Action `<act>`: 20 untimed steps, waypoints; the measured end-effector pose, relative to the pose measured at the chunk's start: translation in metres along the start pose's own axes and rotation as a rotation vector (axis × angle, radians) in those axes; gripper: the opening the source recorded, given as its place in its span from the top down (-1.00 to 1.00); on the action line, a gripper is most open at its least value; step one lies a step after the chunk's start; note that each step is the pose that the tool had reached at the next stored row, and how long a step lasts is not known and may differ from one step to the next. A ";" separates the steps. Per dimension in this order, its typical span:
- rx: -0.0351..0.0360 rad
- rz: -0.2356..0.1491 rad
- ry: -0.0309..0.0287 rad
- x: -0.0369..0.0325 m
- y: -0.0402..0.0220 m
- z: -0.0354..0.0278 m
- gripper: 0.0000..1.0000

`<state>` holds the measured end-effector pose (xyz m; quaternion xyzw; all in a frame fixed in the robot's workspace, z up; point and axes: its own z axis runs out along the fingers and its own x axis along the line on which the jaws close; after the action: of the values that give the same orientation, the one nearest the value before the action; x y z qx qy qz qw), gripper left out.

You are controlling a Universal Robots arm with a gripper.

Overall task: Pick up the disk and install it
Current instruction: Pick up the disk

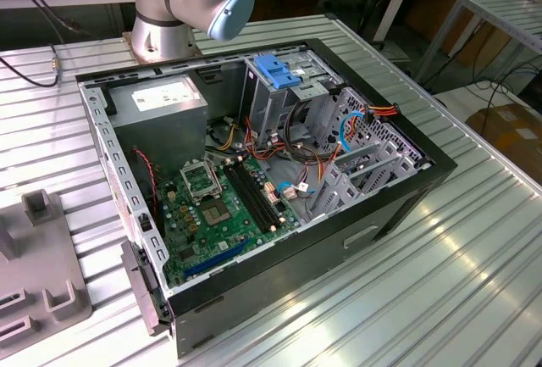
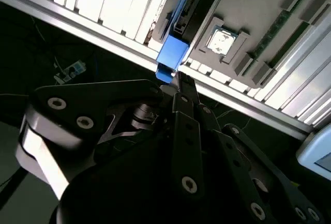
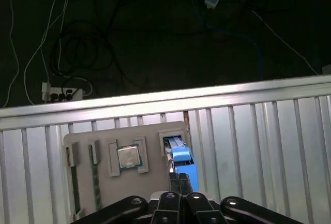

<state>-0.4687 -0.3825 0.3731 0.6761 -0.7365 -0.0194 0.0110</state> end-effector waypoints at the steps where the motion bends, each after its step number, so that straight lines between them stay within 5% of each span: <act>1: -0.0003 -0.027 0.0013 -0.0001 -0.0004 0.0000 0.80; 20: -0.0005 -0.057 0.0025 0.0000 -0.0007 0.0000 0.80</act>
<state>-0.4680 -0.3825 0.3730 0.6969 -0.7168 -0.0190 0.0116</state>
